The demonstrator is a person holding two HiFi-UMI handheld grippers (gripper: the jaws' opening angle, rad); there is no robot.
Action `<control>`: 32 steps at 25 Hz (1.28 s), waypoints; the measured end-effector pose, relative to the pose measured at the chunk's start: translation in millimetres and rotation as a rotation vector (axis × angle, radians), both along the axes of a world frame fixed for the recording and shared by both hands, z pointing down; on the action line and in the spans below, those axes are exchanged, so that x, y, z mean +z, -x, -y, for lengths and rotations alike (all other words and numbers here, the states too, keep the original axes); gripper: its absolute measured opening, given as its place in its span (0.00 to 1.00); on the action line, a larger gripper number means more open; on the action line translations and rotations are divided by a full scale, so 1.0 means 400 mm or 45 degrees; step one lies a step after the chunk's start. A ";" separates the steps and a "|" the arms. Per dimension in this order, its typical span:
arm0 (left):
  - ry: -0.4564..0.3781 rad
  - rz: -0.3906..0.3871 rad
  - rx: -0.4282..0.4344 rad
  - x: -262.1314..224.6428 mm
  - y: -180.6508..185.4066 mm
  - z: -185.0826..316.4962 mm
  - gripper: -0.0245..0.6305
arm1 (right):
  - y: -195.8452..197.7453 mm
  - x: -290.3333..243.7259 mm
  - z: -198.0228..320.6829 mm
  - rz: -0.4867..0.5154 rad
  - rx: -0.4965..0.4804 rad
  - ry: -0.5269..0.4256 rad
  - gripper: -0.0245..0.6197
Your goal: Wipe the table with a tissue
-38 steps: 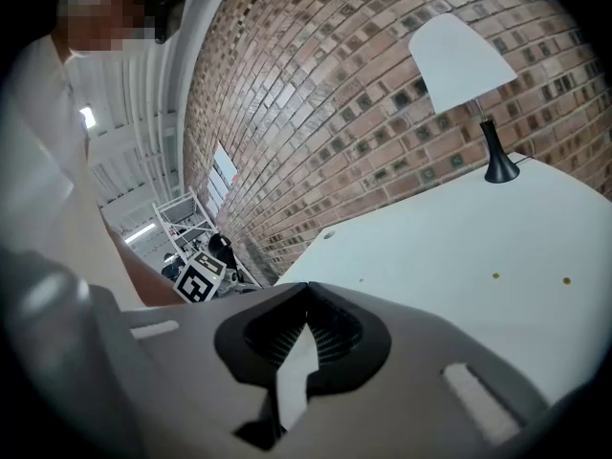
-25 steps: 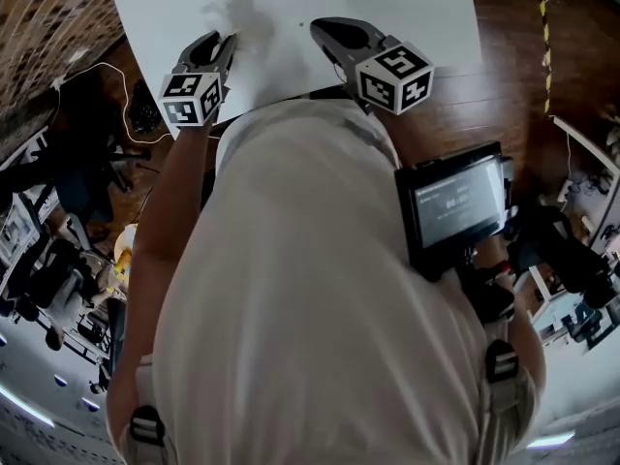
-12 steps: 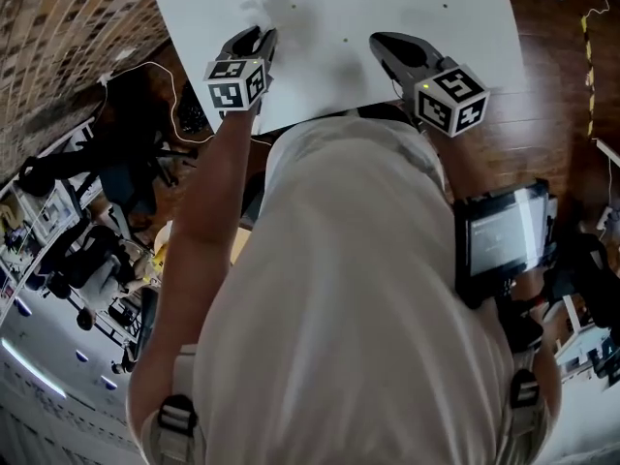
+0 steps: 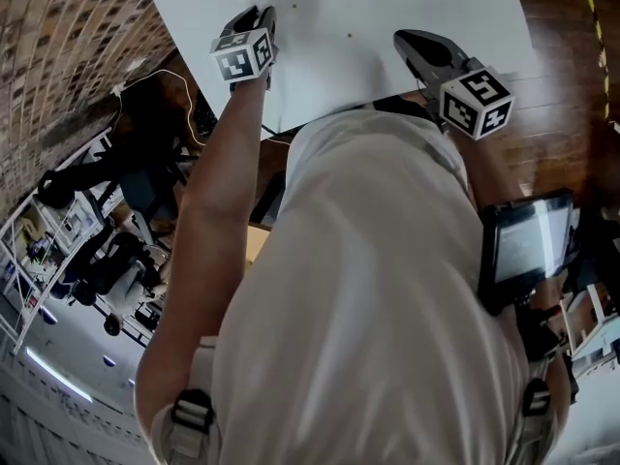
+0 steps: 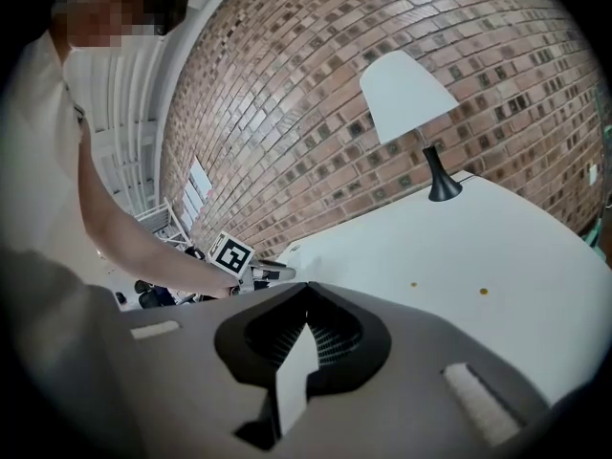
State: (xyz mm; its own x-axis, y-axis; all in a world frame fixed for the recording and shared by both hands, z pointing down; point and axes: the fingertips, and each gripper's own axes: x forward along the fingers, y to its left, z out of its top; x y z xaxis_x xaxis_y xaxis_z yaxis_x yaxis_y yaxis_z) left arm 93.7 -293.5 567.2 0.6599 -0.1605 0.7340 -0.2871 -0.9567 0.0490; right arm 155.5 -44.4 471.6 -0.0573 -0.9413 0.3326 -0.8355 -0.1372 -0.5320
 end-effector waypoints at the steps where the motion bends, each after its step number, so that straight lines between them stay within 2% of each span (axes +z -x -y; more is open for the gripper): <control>1: -0.031 0.009 -0.005 0.009 -0.006 0.013 0.20 | -0.003 0.001 -0.006 -0.001 0.010 0.005 0.05; 5: -0.138 0.060 -0.003 0.026 -0.027 0.054 0.20 | -0.015 0.010 -0.022 -0.005 0.046 0.020 0.05; 13: -0.203 0.171 0.068 0.091 -0.054 0.012 0.19 | -0.029 0.014 -0.094 -0.006 0.112 0.043 0.05; 18: -0.224 0.164 0.110 0.081 -0.060 -0.023 0.18 | -0.029 0.008 -0.138 -0.006 0.146 0.044 0.05; 25: -0.277 0.187 0.220 0.114 -0.071 -0.049 0.16 | -0.038 0.035 -0.114 -0.007 0.149 0.027 0.05; 28: -0.263 0.176 0.263 0.122 -0.073 -0.081 0.16 | -0.039 0.032 -0.117 -0.010 0.145 0.028 0.05; 32: -0.264 0.156 0.376 0.103 -0.085 -0.115 0.16 | -0.045 0.026 -0.113 -0.015 0.127 0.023 0.05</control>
